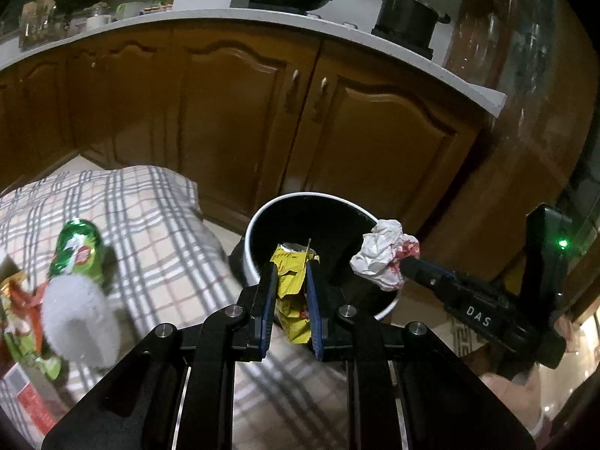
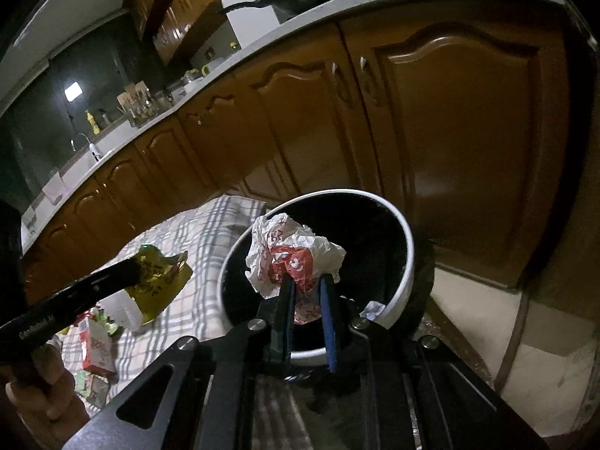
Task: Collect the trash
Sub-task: 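Move both items over the black bin and release them inside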
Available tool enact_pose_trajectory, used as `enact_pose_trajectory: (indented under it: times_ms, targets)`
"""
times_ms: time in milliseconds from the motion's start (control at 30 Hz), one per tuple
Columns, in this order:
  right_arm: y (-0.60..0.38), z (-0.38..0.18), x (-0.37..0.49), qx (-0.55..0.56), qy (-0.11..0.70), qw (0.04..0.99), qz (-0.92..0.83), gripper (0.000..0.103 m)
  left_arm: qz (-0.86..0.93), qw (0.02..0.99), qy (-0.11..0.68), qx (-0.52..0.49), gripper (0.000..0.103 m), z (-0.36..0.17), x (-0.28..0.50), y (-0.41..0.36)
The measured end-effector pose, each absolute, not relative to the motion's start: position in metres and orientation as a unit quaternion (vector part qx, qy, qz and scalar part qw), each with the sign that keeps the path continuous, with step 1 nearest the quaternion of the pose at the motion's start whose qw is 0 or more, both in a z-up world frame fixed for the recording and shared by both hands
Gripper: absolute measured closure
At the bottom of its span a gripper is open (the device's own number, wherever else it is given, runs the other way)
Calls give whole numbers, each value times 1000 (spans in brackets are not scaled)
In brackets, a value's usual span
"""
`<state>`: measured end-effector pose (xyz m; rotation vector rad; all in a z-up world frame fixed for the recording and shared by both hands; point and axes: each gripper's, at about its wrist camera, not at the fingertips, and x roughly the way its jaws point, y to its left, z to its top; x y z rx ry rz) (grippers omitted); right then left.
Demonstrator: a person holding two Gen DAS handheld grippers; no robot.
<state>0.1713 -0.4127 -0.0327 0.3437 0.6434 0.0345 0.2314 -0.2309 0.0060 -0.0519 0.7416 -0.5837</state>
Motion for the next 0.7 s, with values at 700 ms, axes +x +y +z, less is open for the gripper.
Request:
enact_pose_trajectory:
  times_ms: [700]
  targets:
    - [-433,-47,206,154,343,926,-5,80,-275,876,396,-10,75,-22,275,-278]
